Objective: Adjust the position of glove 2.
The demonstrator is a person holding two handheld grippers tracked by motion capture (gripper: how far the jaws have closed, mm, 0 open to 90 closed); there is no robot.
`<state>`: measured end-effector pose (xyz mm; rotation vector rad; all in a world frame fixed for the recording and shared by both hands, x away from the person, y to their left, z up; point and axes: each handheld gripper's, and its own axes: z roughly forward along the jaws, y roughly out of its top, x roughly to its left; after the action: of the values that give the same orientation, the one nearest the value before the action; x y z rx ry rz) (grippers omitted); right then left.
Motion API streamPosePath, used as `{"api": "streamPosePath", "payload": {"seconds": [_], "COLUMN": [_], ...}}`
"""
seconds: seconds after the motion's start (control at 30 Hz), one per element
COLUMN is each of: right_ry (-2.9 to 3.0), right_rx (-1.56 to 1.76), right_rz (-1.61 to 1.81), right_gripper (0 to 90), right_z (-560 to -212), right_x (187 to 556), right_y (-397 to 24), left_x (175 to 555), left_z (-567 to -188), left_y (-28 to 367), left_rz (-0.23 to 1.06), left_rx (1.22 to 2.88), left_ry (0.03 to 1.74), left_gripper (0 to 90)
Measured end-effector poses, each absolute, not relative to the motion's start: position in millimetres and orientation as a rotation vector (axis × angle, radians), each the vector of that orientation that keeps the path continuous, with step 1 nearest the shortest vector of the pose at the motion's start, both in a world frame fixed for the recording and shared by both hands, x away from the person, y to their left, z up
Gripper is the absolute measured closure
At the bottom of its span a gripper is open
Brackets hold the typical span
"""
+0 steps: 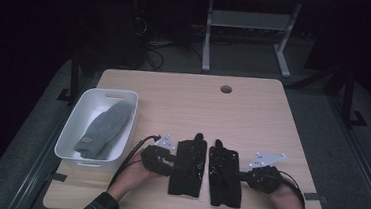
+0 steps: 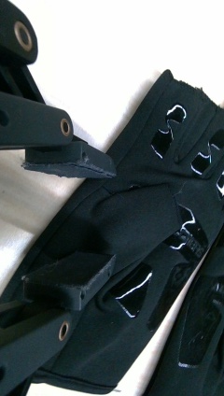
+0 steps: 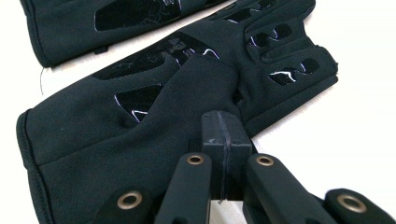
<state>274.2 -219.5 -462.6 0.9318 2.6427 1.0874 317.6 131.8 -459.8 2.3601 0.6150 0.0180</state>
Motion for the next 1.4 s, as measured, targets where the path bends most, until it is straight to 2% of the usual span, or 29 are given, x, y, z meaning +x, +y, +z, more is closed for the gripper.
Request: {"api": "streamPosePath", "payload": {"seconds": [0.3,0.5,0.73,0.8,0.9,1.4], "right_ry": [2.643,2.648,2.656,2.657,2.659,2.663], "right_rx": [0.924,0.924,0.921,0.922,0.922,0.910], "right_rz": [1.088,1.092,1.089,1.089,1.090,1.096], "right_gripper": [90.0,90.0,90.0,90.0,90.0,90.0], "right_z": [-462.7,-462.5,-463.0,-463.1,-463.4,-463.6], "right_x": [274.1,274.1,273.7,273.5,273.5,274.2], "right_y": [-217.8,-217.7,-216.4,-216.5,-216.4,-214.8], "left_x": [310.8,315.1,317.1,318.0,318.2,318.3], "left_z": [-458.5,-459.5,-459.1,-458.6,-457.0,-428.3], "left_y": [127.2,124.9,124.1,124.9,125.7,135.0], "left_rz": [-0.027,-0.038,-0.035,-0.042,-0.062,-0.107], "left_rx": [2.386,2.364,2.344,2.346,2.320,2.164], "left_ry": [0.551,0.583,0.683,0.678,0.716,0.689], "left_gripper": [49.9,51.8,79.3,85.1,88.7,89.6]}}
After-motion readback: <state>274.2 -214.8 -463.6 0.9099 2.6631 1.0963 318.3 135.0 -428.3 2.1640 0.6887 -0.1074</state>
